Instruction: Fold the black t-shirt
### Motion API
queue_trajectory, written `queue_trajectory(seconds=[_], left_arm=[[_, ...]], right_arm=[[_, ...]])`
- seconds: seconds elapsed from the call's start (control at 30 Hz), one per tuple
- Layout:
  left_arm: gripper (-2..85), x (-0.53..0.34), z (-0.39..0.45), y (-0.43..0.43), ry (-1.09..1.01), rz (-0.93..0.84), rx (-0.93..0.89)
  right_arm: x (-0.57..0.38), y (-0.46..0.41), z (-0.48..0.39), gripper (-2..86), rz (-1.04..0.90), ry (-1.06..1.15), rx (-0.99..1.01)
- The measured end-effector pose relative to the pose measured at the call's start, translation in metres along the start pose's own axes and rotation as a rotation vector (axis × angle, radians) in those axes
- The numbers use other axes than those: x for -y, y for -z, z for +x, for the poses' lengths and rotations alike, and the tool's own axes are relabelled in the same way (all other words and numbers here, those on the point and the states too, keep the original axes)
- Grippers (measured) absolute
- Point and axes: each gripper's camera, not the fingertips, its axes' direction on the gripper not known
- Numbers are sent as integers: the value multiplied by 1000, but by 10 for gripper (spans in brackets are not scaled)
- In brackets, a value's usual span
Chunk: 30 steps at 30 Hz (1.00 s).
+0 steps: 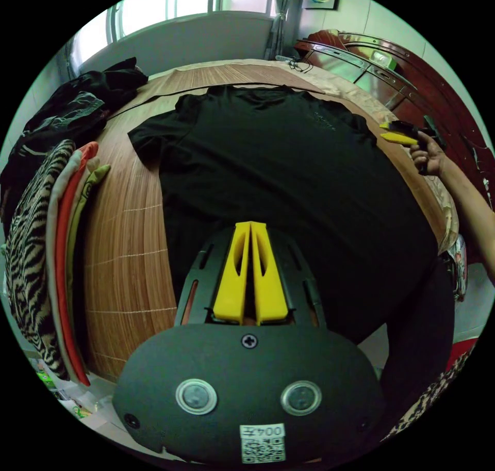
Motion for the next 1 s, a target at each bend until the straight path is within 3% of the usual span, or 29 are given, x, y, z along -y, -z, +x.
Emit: queue_trajectory(seconds=[0.07, 0.23, 0.3, 0.37, 0.47, 0.57, 0.63, 0.77, 0.83, 1.0], left_arm=[[3, -4, 1, 2, 1, 0, -2], [3, -13, -1, 8, 18, 0, -33], [3, -17, -1, 10, 21, 1, -37], [3, -19, 0, 12, 20, 1, -35], [3, -24, 4, 15, 13, 3, -20], [3, -28, 8, 19, 5, 3, -3], [3, -31, 11, 21, 1, 3, 4], [3, -35, 10, 24, 6, 3, -6], [3, -37, 10, 26, 9, 3, -13], [4, -41, 11, 30, 10, 2, -13]], right_arm=[[21, -25, -4, 96, -54, -55, 2], [35, -37, -29, 20, 35, -57, 18], [26, -28, -59, 16, 133, 46, -102], [3, -24, -109, 21, 253, 264, -377], [-21, -59, -148, 40, 234, 433, -798], [-26, -85, -154, 45, 178, 428, -955], [-18, -74, -147, 49, 182, 340, -846], [16, -17, -118, 74, 305, 153, -314], [43, -13, -125, 84, 284, 172, -282], [126, -47, -176, 106, 126, 340, -433]])
